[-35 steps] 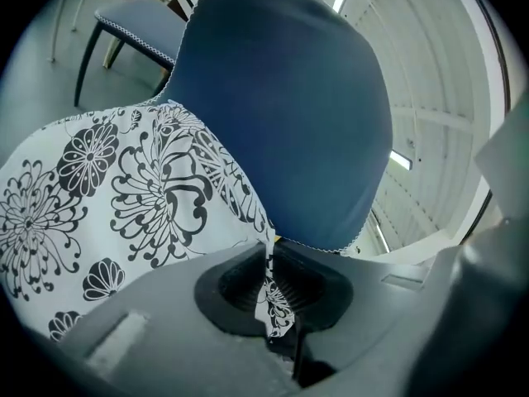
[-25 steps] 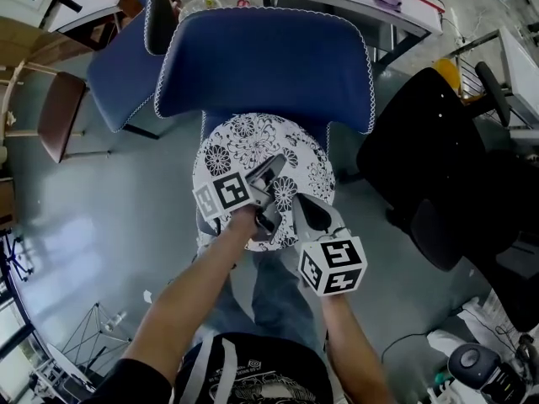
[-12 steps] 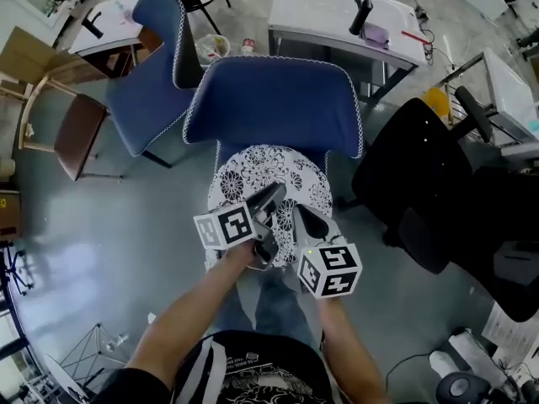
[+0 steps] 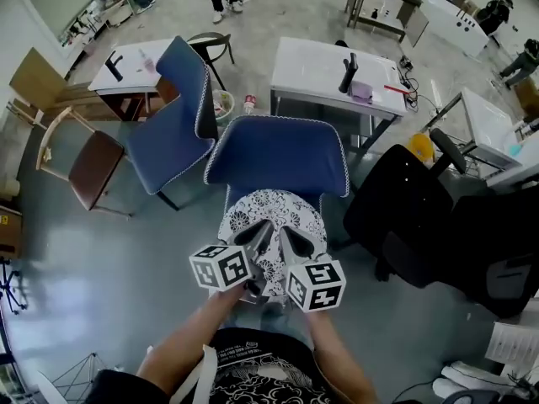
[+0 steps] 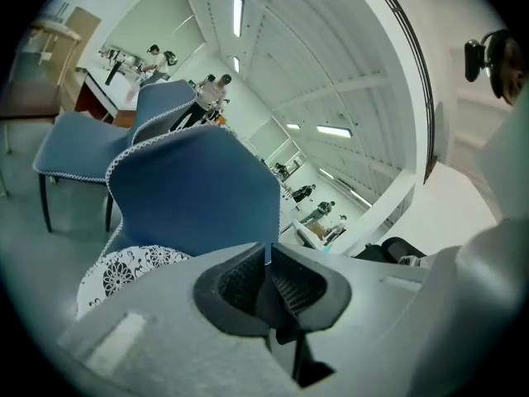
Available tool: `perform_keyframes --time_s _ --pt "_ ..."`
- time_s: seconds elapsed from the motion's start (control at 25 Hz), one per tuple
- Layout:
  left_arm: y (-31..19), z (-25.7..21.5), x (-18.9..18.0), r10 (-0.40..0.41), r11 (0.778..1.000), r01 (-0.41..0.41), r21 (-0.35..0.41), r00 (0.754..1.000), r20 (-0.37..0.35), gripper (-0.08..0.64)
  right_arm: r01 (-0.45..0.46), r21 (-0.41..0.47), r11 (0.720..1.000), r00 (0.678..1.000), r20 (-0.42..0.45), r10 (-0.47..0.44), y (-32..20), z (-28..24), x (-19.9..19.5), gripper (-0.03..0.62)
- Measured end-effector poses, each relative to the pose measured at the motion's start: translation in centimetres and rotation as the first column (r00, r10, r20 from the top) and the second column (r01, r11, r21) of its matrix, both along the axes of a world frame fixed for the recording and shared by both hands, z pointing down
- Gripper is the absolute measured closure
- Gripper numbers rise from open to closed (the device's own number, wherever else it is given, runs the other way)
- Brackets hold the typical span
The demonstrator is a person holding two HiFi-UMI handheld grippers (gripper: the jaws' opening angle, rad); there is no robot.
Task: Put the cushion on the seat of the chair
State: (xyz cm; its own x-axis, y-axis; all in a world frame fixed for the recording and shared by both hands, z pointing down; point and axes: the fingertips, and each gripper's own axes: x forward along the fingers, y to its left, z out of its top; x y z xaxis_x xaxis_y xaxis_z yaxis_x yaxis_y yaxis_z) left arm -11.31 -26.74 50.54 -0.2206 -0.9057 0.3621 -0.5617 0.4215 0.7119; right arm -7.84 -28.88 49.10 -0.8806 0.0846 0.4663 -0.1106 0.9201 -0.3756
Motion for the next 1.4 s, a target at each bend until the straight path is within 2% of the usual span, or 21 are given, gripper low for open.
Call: perform_keyframes --time_s 0.28,0.64,0.84,1.4 --pt "1.7 -5.1 -0.9 0.058 0.996 -0.044 -0.077 0.98 0.19 0.565 0.001 0.03 1.0 0.998 0.069 -0.003 1.2 -4.1 -1.0 0.597" --pt "3.5 -7.3 -1.3 0.113 0.986 -0.072 -0.15 0.951 0.287 0.566 0.022 0.069 0.997 0.993 0.116 -0.03 3.2 -7.1 -2.2 0.597" --pt "4.3 -7.6 -2.1 0.093 0.987 -0.045 -0.156 0.945 0.313 0.566 0.021 0.082 0.996 0.993 0.118 -0.031 3.9 -7.2 -2.9 0.597" --pt "3.9 -7.3 -2.1 0.11 0.986 -0.062 -0.156 0.94 0.324 0.566 0.049 0.117 0.992 0.992 0.106 -0.061 4.6 -6.7 -3.2 0.597"
